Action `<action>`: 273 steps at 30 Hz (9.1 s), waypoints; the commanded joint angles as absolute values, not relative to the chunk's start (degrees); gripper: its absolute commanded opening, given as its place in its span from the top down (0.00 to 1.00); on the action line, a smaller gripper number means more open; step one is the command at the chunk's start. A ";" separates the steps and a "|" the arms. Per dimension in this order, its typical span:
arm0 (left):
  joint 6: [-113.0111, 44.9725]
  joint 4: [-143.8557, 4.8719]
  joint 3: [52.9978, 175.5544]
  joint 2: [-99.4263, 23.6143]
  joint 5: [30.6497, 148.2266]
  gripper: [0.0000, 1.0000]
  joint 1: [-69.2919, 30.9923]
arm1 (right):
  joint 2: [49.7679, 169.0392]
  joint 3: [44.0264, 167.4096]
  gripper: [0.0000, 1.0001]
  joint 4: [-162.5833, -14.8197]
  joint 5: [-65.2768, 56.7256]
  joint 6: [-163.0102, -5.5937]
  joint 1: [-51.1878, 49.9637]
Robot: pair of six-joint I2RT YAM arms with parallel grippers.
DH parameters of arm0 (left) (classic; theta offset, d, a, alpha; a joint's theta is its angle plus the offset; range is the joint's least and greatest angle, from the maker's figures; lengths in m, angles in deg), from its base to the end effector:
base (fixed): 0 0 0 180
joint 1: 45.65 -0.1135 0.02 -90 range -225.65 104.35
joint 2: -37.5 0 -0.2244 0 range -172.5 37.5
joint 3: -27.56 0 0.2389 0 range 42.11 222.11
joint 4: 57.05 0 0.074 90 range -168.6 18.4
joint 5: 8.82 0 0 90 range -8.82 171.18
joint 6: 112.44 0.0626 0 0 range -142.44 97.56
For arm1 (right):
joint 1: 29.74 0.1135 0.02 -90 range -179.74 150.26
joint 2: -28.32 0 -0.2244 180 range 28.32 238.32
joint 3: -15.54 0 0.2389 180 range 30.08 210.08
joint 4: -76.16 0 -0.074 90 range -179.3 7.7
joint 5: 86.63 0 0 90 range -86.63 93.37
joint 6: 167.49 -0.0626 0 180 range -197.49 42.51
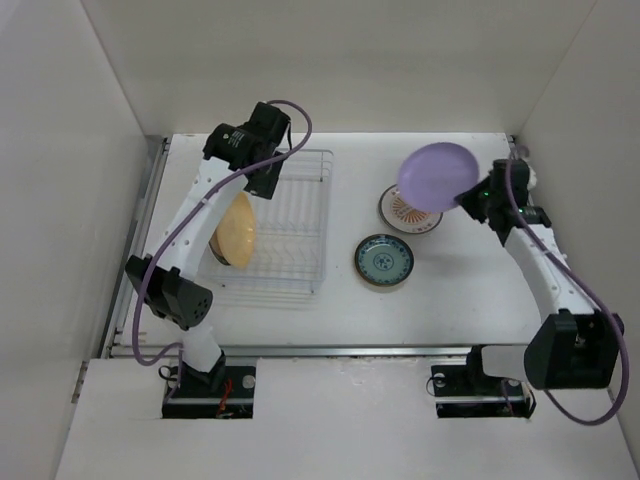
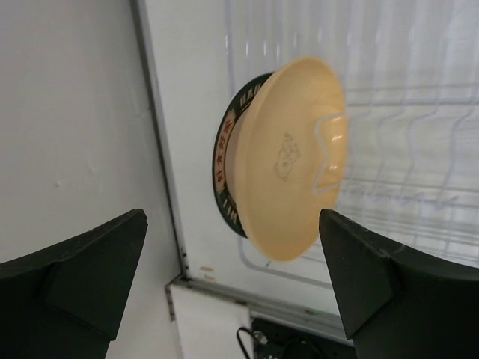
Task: Unload the plates from the dish rack
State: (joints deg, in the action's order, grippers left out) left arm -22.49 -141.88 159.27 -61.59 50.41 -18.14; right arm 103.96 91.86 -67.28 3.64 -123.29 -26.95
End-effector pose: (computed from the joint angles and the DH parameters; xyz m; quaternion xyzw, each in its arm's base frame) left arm 0.3119 -0.1263 0.3629 0.1331 0.9065 0.1694 0.3630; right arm 0.3136 0.0150 0.2537 0.3274 0.8281 0.1853 0.4155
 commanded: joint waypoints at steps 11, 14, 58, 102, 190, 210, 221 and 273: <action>-22.18 -143.05 147.49 -64.10 44.35 0.21 -22.26 | 91.43 71.41 1.00 -63.54 18.31 -140.85 -50.39; -22.18 -143.05 147.49 -64.62 47.06 0.33 -23.67 | 92.12 68.07 1.00 -65.12 16.56 -143.05 -52.93; -24.54 -147.08 158.09 -65.77 46.03 1.00 -24.38 | 86.95 81.67 0.00 -63.02 9.09 -127.15 -52.86; -20.42 -138.92 162.51 -59.54 89.20 0.20 -22.19 | 114.63 106.11 1.00 -71.99 -10.71 -109.03 -2.66; -25.69 -143.40 154.86 -61.11 65.36 1.00 -33.61 | 85.28 86.94 0.21 -59.24 -5.15 -124.52 -50.31; -12.69 -148.76 165.16 -60.14 125.46 1.00 -33.61 | 105.92 97.58 0.00 -89.79 -33.51 -107.19 -8.39; -9.61 -150.70 165.33 -64.37 130.40 1.00 -33.61 | 117.79 99.17 0.10 -101.31 -41.02 -111.31 -3.72; -26.57 -142.17 153.11 -65.07 60.43 0.00 -39.32 | 124.75 101.79 0.11 -62.25 -6.85 -108.17 -31.86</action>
